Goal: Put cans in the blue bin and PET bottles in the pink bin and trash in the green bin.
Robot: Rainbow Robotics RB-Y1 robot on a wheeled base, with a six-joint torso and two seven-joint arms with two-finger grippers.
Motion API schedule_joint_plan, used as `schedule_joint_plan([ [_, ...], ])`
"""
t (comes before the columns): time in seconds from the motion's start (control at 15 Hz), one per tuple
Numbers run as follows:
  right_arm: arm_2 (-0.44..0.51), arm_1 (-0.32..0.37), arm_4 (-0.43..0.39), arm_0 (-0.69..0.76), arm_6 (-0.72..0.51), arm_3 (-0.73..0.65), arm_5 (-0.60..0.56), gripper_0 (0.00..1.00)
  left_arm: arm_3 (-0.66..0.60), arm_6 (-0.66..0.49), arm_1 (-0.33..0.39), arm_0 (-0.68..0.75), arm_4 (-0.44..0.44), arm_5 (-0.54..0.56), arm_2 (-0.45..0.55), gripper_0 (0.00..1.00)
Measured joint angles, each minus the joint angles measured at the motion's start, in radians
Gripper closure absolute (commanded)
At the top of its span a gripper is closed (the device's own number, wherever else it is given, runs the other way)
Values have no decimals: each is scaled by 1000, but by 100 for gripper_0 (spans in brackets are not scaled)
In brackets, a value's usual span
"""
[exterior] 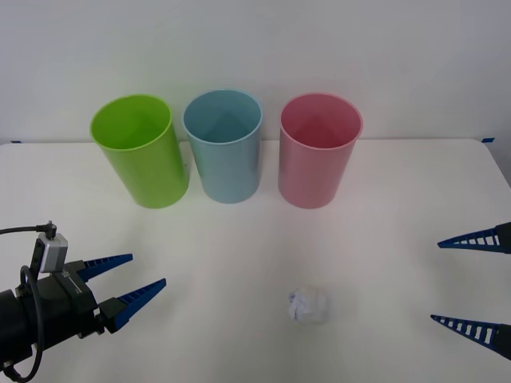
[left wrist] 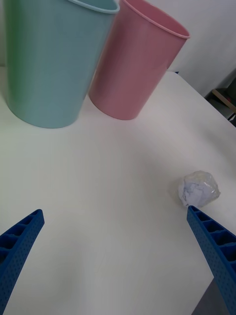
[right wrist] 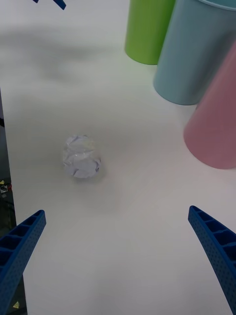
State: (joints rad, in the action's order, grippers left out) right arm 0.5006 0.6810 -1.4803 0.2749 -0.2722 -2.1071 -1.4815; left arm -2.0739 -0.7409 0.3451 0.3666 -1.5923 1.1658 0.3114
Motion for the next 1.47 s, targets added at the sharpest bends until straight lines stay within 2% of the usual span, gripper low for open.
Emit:
schedule_joint_plan([
  [0.2, 8, 74, -58, 1, -136, -83, -14, 0, 0, 0, 0, 0, 0, 0, 0, 0],
  [0.47, -8, 91, -163, -20, -304, -194, -50, 0, 0, 0, 0, 0, 0, 0, 0, 0],
  [0.67, -77, 94, -259, -49, -458, -288, -49, 0, 0, 0, 0, 0, 0, 0, 0, 0],
  [0.87, -165, 111, -294, -105, -578, -303, -49, 0, 0, 0, 0, 0, 0, 0, 0, 0],
  [1.0, -233, 127, -315, -152, -627, -276, -49, 0, 0, 0, 0, 0, 0, 0, 0, 0],
  [1.27, -343, 127, -420, -224, -657, -241, -49, 0, 0, 0, 0, 0, 0, 0, 0, 0],
  [1.47, -419, 129, -457, -270, -679, -215, -51, 0, 0, 0, 0, 0, 0, 0, 0, 0],
])
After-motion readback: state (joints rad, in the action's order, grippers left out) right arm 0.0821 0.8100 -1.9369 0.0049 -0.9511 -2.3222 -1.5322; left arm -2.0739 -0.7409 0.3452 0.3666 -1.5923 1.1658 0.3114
